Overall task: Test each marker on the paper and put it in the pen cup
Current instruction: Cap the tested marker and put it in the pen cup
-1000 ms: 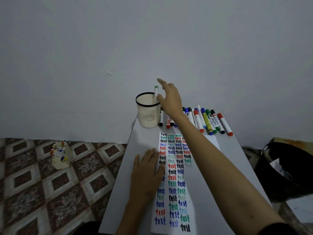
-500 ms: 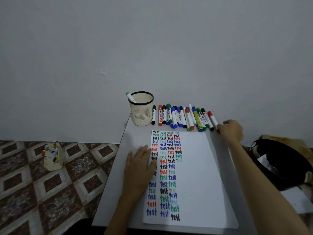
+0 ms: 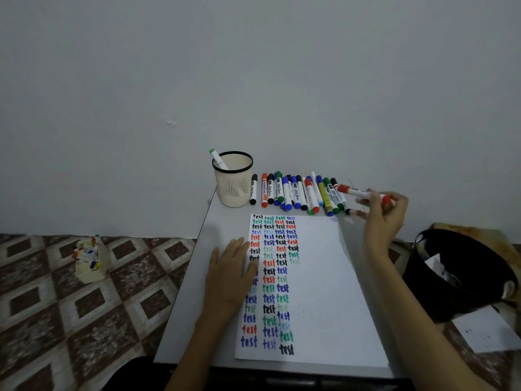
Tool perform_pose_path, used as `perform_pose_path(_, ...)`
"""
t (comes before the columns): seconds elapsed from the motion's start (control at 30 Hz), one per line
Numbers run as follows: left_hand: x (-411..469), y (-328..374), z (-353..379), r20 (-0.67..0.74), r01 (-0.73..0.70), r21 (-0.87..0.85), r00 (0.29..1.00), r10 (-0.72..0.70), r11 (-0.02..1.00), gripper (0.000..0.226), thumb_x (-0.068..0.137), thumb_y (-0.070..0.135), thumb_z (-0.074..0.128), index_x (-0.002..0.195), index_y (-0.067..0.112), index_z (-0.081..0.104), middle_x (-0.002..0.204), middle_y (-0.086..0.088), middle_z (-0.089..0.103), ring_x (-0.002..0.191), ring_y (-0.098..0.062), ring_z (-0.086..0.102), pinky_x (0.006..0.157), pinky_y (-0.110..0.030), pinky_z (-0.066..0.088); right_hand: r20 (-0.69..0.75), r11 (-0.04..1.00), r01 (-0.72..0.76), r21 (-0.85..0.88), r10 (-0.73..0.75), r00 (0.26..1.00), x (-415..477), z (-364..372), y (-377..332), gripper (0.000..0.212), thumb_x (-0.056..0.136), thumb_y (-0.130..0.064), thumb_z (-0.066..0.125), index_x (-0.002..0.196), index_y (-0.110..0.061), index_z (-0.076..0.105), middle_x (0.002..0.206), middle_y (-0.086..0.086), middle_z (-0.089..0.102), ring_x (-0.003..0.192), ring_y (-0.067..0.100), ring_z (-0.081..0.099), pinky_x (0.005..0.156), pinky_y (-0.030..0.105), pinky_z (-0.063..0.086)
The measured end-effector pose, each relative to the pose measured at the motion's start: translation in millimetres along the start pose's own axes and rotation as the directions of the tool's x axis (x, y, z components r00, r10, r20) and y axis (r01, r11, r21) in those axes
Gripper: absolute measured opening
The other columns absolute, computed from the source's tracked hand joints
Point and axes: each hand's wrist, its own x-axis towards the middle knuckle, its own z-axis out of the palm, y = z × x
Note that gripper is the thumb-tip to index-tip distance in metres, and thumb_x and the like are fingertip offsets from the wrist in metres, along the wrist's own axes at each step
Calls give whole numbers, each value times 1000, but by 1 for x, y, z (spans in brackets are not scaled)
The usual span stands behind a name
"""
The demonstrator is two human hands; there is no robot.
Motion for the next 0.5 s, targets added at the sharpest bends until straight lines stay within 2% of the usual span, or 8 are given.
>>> perform_pose_path(0.03, 0, 1, 0, -3, 2, -8, 1000, -2, 1000, 78, 81, 65, 12, 142, 21, 33, 150, 4, 32, 139, -7, 22, 117, -32, -1, 41, 995, -49, 87, 45, 998, -13, 0, -5, 12, 97, -13, 53, 94, -24, 49, 108, 16, 64, 88, 26, 70, 65, 37, 61)
perform_pose_path(0.1, 0, 6, -2, -24, -12, -36, 1000, 12, 999, 79, 82, 67, 14, 142, 20, 32, 149, 2, 33, 139, -9, 24, 117, -34, 1, 179, 976, -175, 128, 150, 972, -44, 2, -14, 7, 97, -10, 52, 95, -16, 51, 102, 16, 64, 79, 27, 69, 61, 32, 60)
perform_pose_path(0.17, -1, 14, -5, -41, -84, -76, 996, 81, 994, 74, 85, 67, 23, 142, 19, 31, 147, 3, 36, 136, -9, 28, 117, -36, 9, 377, 944, -319, 90, 264, 888, -76, 4, -14, 3, 94, -7, 53, 96, -6, 55, 94, 19, 65, 72, 27, 67, 59, 32, 60)
perform_pose_path(0.23, -5, 21, -8, -28, -161, -121, 987, 159, 980, 68, 88, 63, 33, 142, 21, 31, 142, 8, 37, 129, -8, 35, 111, -36, 23, 525, 915, -402, 35, 325, 786, -99, 7, -12, 10, 92, -5, 56, 98, 3, 57, 91, 26, 64, 68, 29, 65, 59, 33, 60)
perform_pose_path(0.33, -10, 24, -9, -13, -237, -167, 971, 238, 957, 64, 91, 62, 24, 134, 17, 43, 124, 1, 54, 108, -12, 53, 94, -37, 48, 603, 902, -432, 15, 337, 724, -120, 15, -13, 18, 89, -6, 61, 101, 6, 57, 88, 23, 66, 67, 26, 66, 57, 29, 58)
perform_pose_path(0.37, -12, 24, -10, -32, -244, -196, 970, 242, 950, 63, 93, 59, 22, 128, 14, 49, 115, -3, 59, 100, -14, 56, 86, -38, 52, 617, 890, -456, 17, 349, 705, -126, 18, -15, 20, 88, -7, 63, 102, 6, 57, 90, 23, 68, 70, 26, 67, 57, 29, 58)
perform_pose_path(0.43, -13, 26, -12, -47, -229, -260, 973, 224, 938, 50, 95, 50, 26, 118, 15, 53, 104, -1, 62, 90, -11, 60, 78, -32, 54, 655, 871, -491, -16, 380, 654, -136, 22, -16, 26, 84, -6, 68, 105, 6, 58, 91, 19, 70, 75, 27, 69, 60, 31, 57)
perform_pose_path(0.5, -15, 28, -16, -42, -241, -279, 970, 239, 930, 37, 96, 44, 28, 108, 20, 52, 93, 5, 63, 78, -4, 61, 68, -22, 52, 698, 876, -477, -71, 386, 604, -141, 23, -17, 31, 78, -7, 73, 102, 8, 61, 86, 18, 70, 70, 27, 67, 57, 30, 54)
